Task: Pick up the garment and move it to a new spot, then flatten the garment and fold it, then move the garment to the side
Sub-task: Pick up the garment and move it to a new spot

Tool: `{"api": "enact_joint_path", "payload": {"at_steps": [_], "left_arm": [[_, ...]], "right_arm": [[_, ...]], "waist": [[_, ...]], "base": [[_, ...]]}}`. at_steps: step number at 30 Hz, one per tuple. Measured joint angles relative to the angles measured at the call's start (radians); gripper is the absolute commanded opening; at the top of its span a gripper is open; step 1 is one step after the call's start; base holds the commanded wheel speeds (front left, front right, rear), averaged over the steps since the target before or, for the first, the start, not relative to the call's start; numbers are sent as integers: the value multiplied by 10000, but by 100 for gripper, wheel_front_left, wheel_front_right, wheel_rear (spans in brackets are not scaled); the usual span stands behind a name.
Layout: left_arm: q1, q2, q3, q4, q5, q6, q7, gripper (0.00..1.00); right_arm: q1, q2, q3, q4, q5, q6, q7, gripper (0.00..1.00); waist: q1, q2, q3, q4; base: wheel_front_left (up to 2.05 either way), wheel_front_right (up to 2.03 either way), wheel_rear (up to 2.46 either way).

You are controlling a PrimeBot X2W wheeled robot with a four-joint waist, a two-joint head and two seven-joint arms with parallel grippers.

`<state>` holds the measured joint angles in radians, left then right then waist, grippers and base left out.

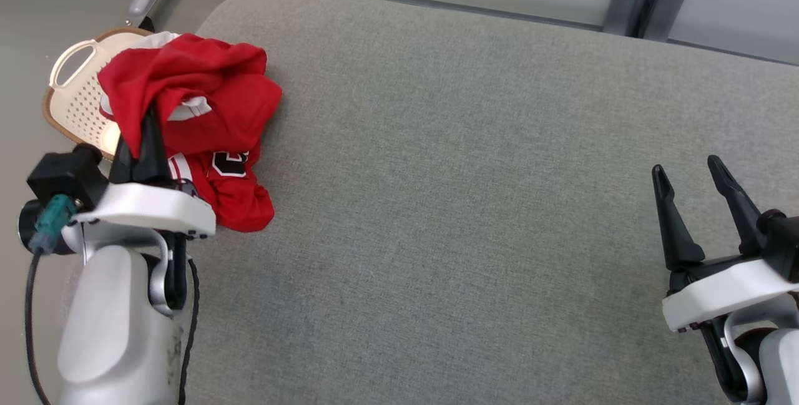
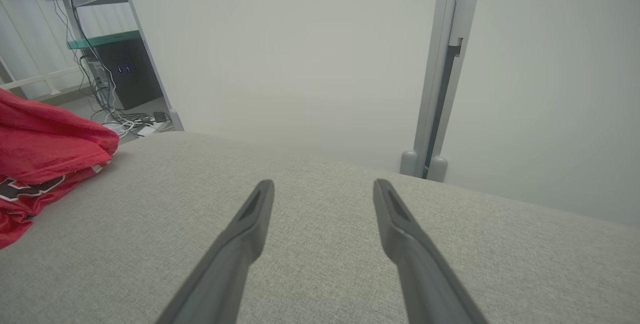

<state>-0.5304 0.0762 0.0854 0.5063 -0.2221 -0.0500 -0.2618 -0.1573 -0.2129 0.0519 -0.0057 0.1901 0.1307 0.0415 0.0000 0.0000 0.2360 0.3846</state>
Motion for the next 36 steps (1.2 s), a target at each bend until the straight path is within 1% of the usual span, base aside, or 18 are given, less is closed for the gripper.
{"api": "enact_joint_path", "payload": {"at_steps": [4, 7, 12, 16, 19, 23, 29, 32, 36], "left_arm": [[1156, -121, -654, -1674, 309, -125, -2, 0], [2001, -226, -1369, -2600, 384, -194, 58, 0], [3017, -245, -2568, -4004, 278, -180, 644, 0], [3186, -257, -3935, -4637, -25, -188, 1124, 0], [3072, -280, -4819, -4679, -192, -104, 1308, 0], [2362, -261, -5935, -4514, -309, -105, 1484, 0], [585, -282, -7645, -4008, -786, -96, 1459, 0], [-291, -299, -8295, -3463, -1127, 69, 1475, 0], [-1020, -295, -8987, -2192, -1921, 163, 1776, 0]], "right_arm": [[126, 270, -67, 174, -2, 0, -113, 100], [155, 424, -81, 309, 0, 0, -217, 100], [186, 675, -12, 476, 23, 2, -334, 100], [124, 732, 15, 558, 102, 0, -418, 100], [18, 796, 96, 646, 178, 0, -512, 100], [-199, 920, 244, 855, 313, 0, -686, 100], [-608, 1026, 366, 1267, 593, 0, -1045, 100], [-757, 1087, 435, 1530, 736, 0, -1244, 100], [-940, 1177, 468, 1887, 934, 0, -1536, 100]], "waist": [[0, 0, -408, -213], [0, 0, -618, -522], [0, 0, -849, -1279], [0, 0, -831, -2039], [0, 0, -725, -2658], [0, 0, -499, -3559], [0, 0, 31, -4976], [0, 0, 343, -5694], [0, 0, 835, -6500]], "base": [[0, 0, 0], [0, 0, 0], [0, 0, 0], [0, 0, 0], [0, 0, 0], [0, 0, 0], [0, 0, 0], [0, 0, 0], [0, 0, 0]]}}
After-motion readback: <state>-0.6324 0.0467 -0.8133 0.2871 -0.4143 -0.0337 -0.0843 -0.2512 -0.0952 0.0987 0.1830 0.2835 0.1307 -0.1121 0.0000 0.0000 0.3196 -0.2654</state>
